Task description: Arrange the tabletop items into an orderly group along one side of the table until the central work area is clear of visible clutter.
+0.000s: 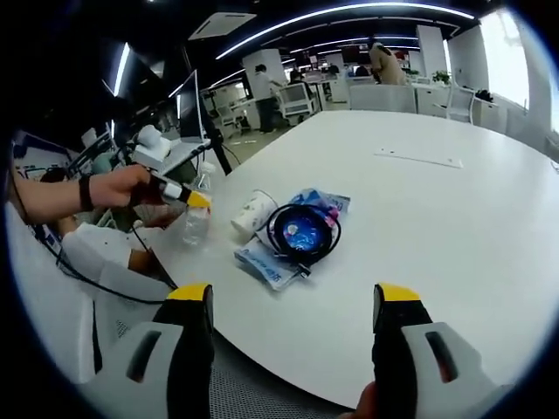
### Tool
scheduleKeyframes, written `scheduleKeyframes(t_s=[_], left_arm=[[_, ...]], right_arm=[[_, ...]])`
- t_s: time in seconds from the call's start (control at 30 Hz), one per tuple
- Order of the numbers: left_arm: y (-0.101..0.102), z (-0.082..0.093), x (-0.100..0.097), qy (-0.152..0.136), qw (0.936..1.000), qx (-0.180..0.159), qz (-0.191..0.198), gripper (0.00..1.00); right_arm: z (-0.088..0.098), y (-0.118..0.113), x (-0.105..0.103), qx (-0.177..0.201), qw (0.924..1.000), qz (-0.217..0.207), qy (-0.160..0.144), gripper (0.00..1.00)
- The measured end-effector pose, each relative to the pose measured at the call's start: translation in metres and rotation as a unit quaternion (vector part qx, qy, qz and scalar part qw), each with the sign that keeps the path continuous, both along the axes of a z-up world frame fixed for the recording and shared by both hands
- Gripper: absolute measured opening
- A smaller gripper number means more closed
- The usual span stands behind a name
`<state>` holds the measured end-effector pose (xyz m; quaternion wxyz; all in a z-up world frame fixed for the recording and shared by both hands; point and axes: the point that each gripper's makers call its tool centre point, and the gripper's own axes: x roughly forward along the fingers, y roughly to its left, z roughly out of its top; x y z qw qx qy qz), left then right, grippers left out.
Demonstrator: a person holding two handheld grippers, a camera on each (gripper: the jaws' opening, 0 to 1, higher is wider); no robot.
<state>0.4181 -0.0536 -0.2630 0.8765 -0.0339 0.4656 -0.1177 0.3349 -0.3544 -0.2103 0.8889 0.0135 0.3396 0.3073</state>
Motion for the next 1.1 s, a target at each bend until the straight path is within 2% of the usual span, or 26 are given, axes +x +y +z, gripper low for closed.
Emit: scheduleKeyframes(t_s=[0.4, 1.1], left_arm=[[-0.001, 0.009, 0.007, -0.017, 0.9998, 0.004, -0.003, 0.37], [-0.01, 0.005, -0.01, -0.042, 0.9977, 0.045, -0.029, 0.36]], right_arm=[[0.002, -0.001, 0.0, -0.001, 1.0, -0.002, -0.003, 0.74], [0.0, -0.006, -0.003, -0.004, 0.9999, -0.009, 0.002, 0.74]])
